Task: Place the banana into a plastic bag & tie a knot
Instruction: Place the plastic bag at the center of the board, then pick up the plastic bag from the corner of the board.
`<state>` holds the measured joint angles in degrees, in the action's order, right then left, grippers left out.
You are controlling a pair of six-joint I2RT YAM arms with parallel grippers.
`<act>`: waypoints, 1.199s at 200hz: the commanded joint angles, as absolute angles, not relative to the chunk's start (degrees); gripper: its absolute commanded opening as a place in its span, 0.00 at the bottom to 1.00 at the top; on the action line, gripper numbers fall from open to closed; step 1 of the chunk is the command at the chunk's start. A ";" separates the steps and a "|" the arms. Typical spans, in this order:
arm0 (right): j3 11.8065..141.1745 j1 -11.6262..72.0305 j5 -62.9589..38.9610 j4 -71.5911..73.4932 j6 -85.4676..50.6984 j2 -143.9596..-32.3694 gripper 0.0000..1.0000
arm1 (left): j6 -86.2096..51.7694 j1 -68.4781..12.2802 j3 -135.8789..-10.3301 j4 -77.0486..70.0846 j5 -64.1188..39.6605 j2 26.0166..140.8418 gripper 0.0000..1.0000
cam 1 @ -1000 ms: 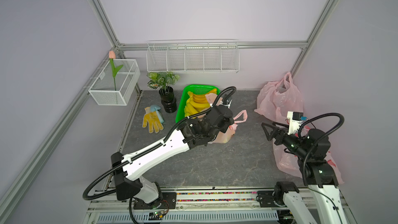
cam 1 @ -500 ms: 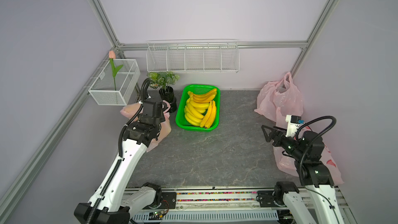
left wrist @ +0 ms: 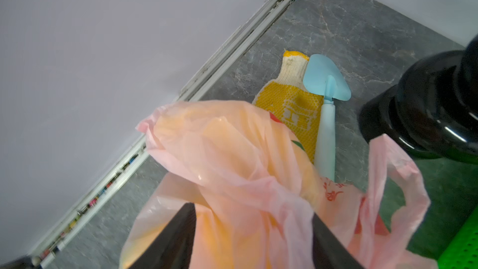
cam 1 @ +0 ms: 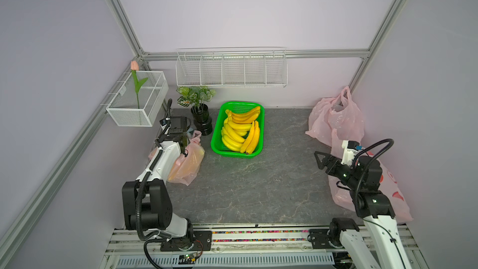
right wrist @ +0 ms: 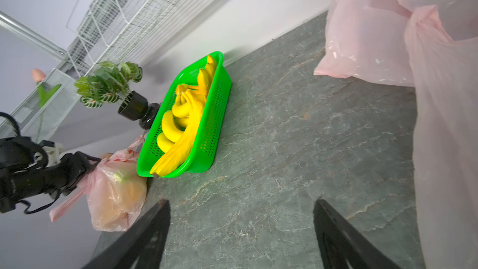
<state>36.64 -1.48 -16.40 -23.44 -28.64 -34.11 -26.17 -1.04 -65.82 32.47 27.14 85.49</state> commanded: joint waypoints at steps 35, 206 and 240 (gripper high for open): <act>48.25 -1.71 9.05 -39.94 -23.45 -45.72 0.89 | -26.79 -1.21 -63.72 28.46 23.85 70.98 0.92; 41.31 -6.24 17.81 -32.49 -24.39 -58.50 0.06 | -44.27 -1.60 -56.35 18.76 5.51 67.78 1.00; 43.52 4.14 15.00 -30.94 -19.51 -55.09 0.07 | -39.38 -1.62 -57.37 17.93 -3.02 68.28 1.00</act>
<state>41.41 -2.33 18.35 -33.54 -23.46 -57.69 -40.86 -1.76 -55.99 19.31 5.10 68.05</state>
